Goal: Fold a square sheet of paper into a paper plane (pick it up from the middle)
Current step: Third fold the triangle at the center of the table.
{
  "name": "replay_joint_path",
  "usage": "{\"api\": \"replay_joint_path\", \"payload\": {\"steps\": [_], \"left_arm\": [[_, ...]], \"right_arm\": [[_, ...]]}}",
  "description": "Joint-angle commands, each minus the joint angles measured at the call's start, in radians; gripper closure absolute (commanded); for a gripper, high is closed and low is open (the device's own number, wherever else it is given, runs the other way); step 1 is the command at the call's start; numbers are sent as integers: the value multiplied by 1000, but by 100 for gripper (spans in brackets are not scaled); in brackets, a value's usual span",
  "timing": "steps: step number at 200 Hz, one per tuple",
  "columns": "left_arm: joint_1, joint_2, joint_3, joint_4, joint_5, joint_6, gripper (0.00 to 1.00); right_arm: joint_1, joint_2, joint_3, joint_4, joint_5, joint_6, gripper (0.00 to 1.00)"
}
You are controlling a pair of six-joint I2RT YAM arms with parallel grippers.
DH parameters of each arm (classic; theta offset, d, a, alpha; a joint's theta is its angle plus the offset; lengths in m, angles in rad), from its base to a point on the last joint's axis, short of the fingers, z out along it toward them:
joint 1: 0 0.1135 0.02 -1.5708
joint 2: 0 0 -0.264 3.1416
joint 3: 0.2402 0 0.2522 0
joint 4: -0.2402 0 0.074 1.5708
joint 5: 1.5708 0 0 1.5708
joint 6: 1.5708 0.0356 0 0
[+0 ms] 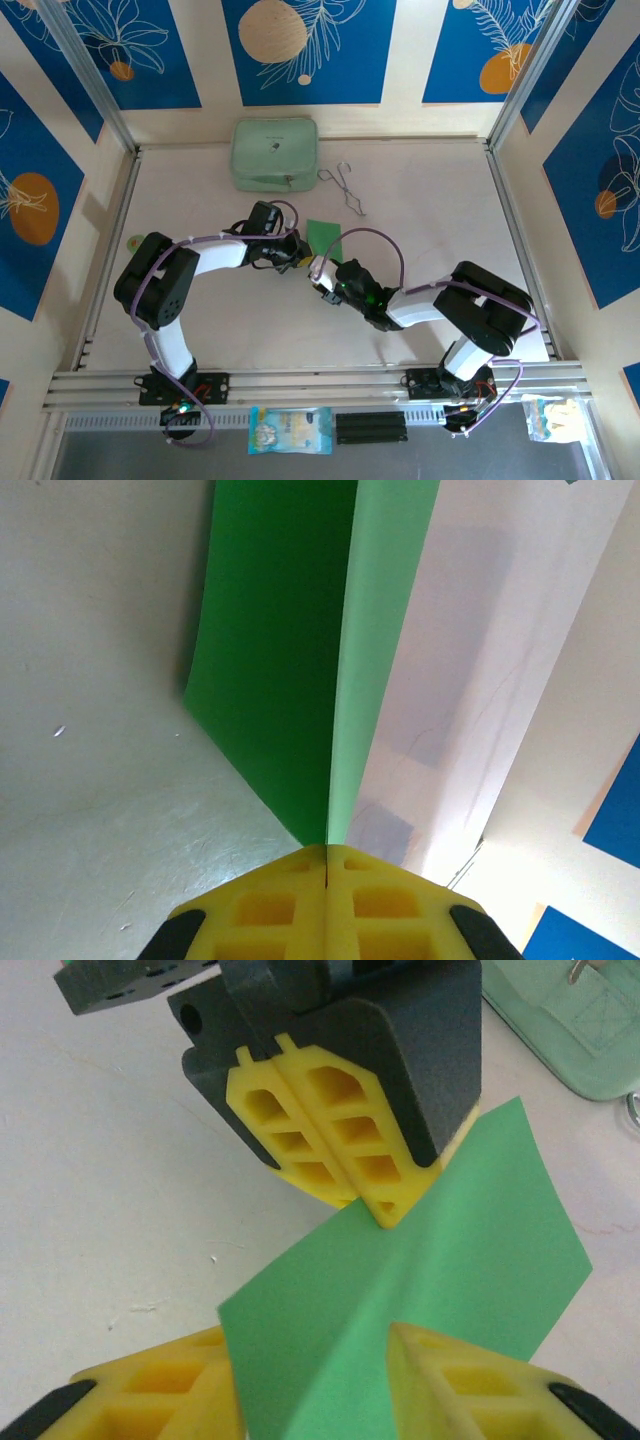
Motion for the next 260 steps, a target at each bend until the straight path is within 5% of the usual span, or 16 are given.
{"api": "replay_joint_path", "payload": {"steps": [1,35,76,109,170,260], "left_arm": [[-7,-13,-1,-22,-14,-4,98],[-9,-14,-6,-34,-26,-1,96],[-7,-69,-6,-164,-173,76,73],[-7,-126,49,-261,-261,192,64],[-39,-51,92,-186,-163,229,69],[-59,133,252,-338,-173,338,80]], "right_arm": [[7,-24,-3,11,-10,15,66],[7,-34,2,-2,-25,32,77],[-11,-76,-5,-93,-123,104,91],[-40,-128,-9,-195,-285,214,95],[-62,-108,4,-263,-459,336,98],[-108,-71,16,-253,-595,446,98]]}}
